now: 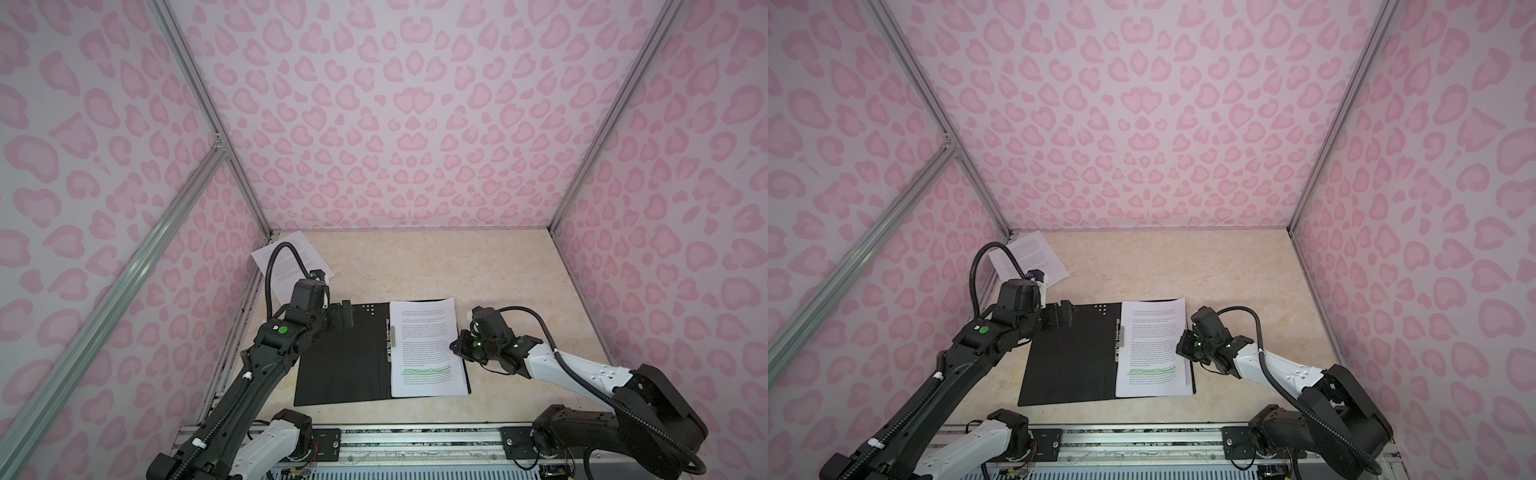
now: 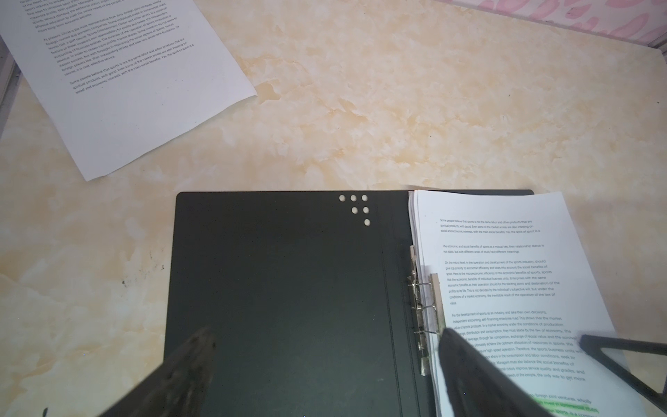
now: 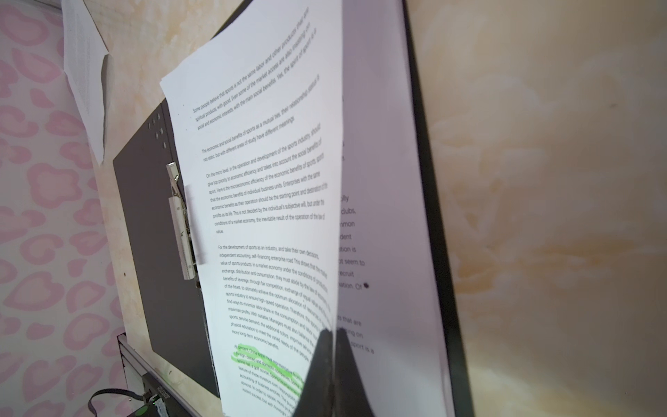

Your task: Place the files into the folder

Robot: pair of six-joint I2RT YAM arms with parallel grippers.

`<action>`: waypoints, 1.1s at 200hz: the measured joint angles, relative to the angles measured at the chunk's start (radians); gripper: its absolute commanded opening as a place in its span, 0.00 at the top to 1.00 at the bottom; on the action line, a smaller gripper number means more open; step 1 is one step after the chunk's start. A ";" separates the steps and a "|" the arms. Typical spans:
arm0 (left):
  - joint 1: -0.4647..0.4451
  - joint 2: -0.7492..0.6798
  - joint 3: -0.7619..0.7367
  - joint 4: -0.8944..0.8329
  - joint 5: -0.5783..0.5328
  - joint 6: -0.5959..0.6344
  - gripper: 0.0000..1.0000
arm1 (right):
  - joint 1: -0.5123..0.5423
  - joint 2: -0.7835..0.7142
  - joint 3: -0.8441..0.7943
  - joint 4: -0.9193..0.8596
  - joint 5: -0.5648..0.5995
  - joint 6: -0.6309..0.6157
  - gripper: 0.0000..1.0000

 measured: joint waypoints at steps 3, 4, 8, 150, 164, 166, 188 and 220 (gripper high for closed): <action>0.000 0.000 0.000 0.000 0.000 0.000 0.03 | 0.000 0.002 0.000 0.000 0.000 -0.003 1.00; 0.000 0.000 0.000 0.000 0.000 0.000 0.03 | 0.000 0.003 0.000 0.000 0.000 -0.004 1.00; 0.000 0.000 0.000 0.000 0.000 0.000 0.03 | 0.000 0.005 0.001 0.000 -0.001 -0.004 1.00; 0.009 0.027 0.000 0.000 0.006 -0.017 0.03 | 0.015 0.051 0.037 -0.007 -0.005 -0.028 0.10; 0.014 0.048 0.007 -0.001 -0.003 -0.028 0.03 | 0.008 0.055 0.054 -0.031 0.012 -0.042 0.02; 0.015 0.052 0.010 -0.001 -0.005 -0.031 0.03 | 0.006 0.056 0.057 -0.035 0.013 -0.046 0.02; 0.043 0.116 0.051 -0.002 -0.020 -0.063 0.03 | -0.007 0.061 0.092 -0.072 0.059 -0.075 0.02; 0.141 0.284 0.146 0.002 -0.006 -0.137 0.03 | -0.011 0.056 0.110 -0.083 0.101 -0.128 0.02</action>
